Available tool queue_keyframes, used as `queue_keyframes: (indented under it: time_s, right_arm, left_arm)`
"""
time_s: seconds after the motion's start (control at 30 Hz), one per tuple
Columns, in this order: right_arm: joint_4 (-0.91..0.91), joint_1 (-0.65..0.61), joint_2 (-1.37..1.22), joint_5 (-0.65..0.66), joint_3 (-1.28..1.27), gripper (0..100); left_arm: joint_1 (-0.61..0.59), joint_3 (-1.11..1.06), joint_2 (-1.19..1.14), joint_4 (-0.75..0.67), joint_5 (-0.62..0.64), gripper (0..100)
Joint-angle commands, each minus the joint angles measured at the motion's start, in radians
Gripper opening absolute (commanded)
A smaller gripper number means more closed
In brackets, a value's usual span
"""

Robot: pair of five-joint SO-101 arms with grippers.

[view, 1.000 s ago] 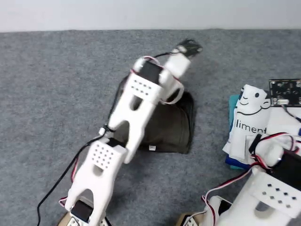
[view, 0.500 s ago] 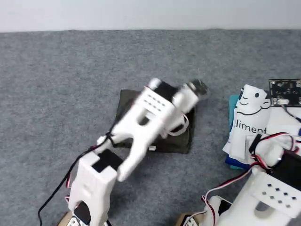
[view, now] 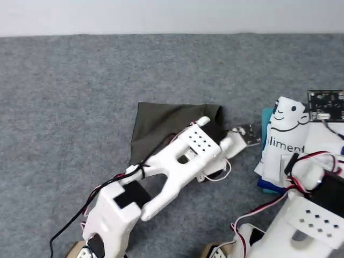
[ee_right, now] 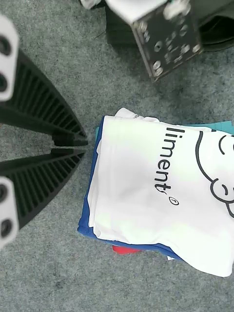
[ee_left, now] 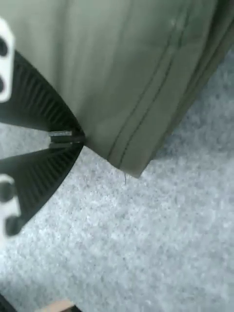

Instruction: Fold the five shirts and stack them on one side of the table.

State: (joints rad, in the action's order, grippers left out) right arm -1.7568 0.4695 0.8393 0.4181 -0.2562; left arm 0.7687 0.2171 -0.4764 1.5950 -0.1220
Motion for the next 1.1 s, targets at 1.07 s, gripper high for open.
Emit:
queue_keyframes:
  time_s: [1.07]
  right_arm:
    - [-0.036, 0.007, 0.016, -0.002, -0.078, 2.9]
  left_arm:
    - [-0.015, 0.005, 0.290, 0.081, -0.043, 9]
